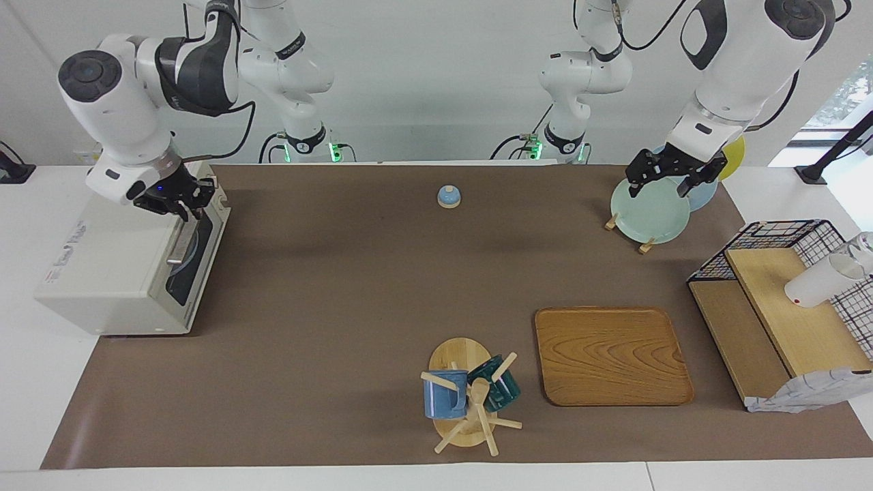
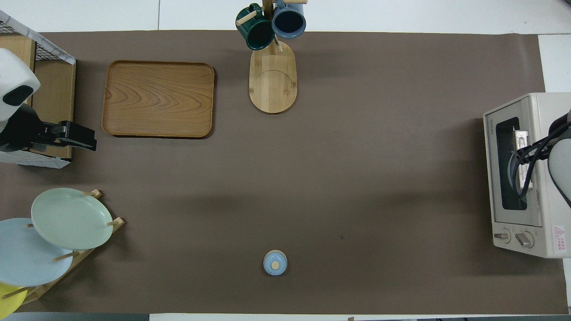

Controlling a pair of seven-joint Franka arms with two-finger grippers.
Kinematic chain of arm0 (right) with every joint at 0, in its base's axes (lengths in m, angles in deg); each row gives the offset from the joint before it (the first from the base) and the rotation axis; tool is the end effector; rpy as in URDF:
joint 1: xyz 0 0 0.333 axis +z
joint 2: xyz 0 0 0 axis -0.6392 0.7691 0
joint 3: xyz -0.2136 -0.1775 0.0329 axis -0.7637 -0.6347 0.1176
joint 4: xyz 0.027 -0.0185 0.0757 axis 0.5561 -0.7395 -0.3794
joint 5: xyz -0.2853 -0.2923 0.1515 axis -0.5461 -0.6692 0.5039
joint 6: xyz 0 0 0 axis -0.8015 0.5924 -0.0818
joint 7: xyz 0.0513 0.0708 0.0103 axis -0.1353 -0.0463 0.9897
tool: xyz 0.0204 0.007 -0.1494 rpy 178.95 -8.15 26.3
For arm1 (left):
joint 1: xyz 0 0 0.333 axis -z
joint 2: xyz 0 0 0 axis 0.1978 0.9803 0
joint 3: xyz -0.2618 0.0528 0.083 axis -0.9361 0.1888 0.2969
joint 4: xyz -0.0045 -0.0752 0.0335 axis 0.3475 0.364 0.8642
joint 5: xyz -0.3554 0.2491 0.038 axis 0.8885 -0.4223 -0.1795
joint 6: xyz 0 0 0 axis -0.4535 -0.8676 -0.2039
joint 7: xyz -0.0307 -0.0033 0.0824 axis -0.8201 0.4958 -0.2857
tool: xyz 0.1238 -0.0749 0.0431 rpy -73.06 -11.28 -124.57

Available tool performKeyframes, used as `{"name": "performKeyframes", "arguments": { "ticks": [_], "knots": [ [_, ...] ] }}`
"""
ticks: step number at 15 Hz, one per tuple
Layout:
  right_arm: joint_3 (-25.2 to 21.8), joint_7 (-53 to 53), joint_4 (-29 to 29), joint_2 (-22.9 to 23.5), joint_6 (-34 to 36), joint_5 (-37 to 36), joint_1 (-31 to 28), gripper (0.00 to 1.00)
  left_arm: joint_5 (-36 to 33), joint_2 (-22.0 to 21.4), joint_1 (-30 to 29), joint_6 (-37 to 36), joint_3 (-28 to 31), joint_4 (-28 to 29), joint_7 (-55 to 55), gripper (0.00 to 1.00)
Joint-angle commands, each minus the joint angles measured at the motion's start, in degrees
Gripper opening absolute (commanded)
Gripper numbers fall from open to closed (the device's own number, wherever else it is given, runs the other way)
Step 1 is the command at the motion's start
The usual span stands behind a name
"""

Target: Put eggplant into oven

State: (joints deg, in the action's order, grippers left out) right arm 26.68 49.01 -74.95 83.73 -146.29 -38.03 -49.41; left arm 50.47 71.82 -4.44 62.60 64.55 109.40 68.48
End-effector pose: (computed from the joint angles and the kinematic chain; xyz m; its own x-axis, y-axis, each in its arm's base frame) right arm 0.5834 -0.0725 0.4499 0.9454 0.2806 -0.1659 0.2929 -0.9546 0.0543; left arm 0.5845 -0.0768 0.5167 0.9952 -0.0815 -0.0546 -0.0808 -0.9966 0.0145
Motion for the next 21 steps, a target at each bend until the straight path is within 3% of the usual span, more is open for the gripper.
{"name": "performKeyframes", "arguments": {
  "ticks": [1,5,11,14,18,21],
  "knots": [
    [0.3,-2.2,3.8,0.6,3.0,6.4,0.0,1.0,-1.3,-0.3,0.3,0.6,0.4,0.5,-0.1,1.0],
    [3.1,-12.7,7.0,0.4,7.5,6.8,0.1,1.0,-1.3,-0.3,0.3,0.6,0.4,0.5,-0.1,1.0],
    [3.0,-14.0,7.1,-0.1,7.7,6.0,2.8,1.0,-1.3,-0.3,0.3,0.6,0.4,0.5,-0.1,1.0],
    [-3.3,-15.2,7.7,0.3,8.0,5.3,9.5,1.0,-1.3,-0.3,0.3,0.6,0.4,0.5,-0.1,1.0],
    [-9.1,-16.9,8.9,1.6,7.6,5.3,13.9,1.0,-1.3,-0.3,0.3,0.6,0.4,0.5,-0.1,1.0],
    [-10.5,-16.9,10.4,2.0,9.1,5.6,14.6,1.0,-1.3,-0.3,0.3,0.6,0.4,0.5,-0.1,1.0]
  ]
}}
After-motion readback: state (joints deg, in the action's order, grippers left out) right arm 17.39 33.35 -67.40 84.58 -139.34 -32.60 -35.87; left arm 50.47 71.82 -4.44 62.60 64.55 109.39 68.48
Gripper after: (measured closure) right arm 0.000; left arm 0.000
